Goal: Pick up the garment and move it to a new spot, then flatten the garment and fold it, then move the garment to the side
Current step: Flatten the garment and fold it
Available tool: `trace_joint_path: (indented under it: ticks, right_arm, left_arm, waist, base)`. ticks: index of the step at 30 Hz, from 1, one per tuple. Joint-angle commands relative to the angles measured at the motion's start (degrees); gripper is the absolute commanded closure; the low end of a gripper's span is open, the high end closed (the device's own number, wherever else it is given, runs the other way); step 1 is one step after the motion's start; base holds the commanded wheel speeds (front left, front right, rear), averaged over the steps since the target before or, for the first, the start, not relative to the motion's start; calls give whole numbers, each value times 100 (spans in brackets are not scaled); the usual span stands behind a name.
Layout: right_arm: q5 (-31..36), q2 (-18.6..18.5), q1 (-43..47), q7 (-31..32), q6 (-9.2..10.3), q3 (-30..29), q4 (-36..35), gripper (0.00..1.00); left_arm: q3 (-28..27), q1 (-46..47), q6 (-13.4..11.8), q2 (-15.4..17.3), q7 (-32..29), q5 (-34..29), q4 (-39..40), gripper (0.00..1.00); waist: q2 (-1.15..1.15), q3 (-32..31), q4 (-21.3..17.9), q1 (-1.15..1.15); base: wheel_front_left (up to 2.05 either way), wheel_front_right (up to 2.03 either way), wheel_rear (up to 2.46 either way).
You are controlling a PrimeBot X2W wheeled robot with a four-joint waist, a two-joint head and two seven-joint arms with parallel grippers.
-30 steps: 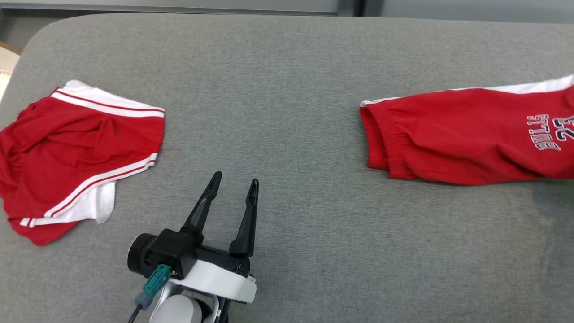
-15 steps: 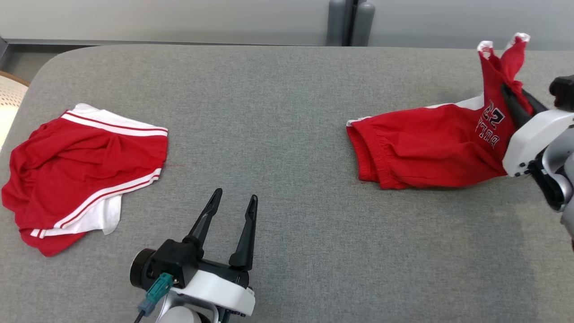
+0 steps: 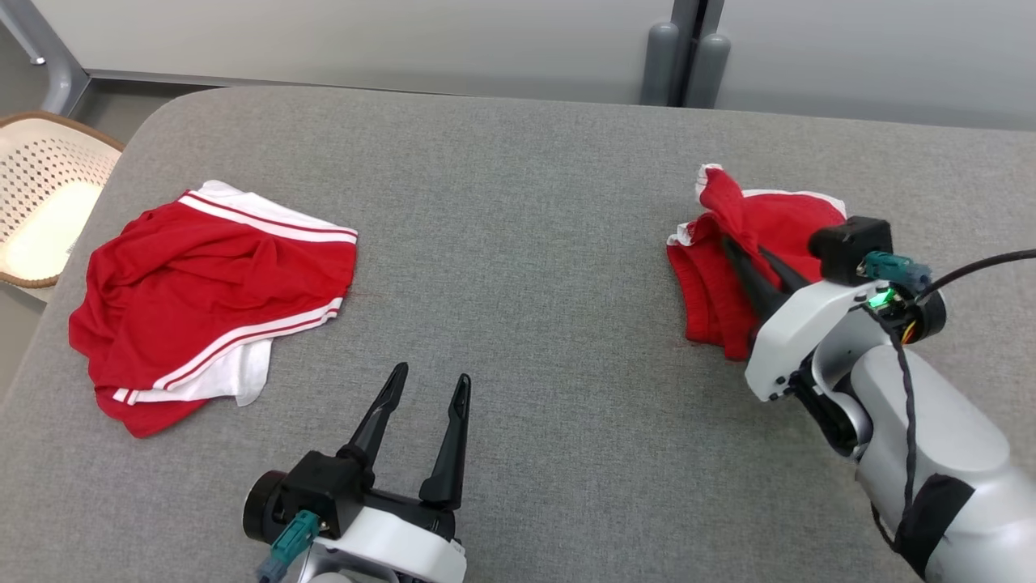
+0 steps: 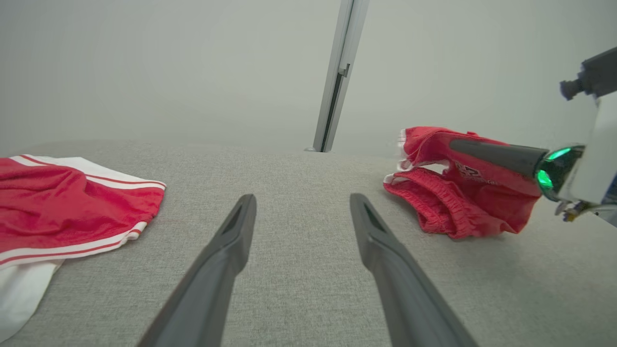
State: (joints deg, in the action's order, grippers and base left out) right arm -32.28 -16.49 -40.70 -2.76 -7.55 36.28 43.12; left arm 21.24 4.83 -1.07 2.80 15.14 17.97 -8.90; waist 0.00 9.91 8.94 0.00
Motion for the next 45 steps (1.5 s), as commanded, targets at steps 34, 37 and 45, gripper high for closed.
trace_joint_path:
  ticks: [34, 37, 45]
  right_arm:
    - [744, -220, 2822, -1212, 8, -1461, -2381, 0]
    - [1005, -145, 2683, -1239, 8, -1770, -2315, 76]
    - [1425, 18, 1748, -1244, 8, -2129, -1281, 100]
  left_arm:
    - [-482, -499, -116, 19, 0, -126, 847, 0]
    - [-444, -550, -100, 19, 0, -225, 911, 0]
    - [-274, -458, -103, 19, 0, -319, 955, 0]
  waist:
    - [0, -211, -316, 0]
    - [0, -235, -316, 0]
    - [0, -120, -192, 0]
  base:
    - [0, 0, 0]
    - [0, 0, 0]
    - [0, 0, 0]
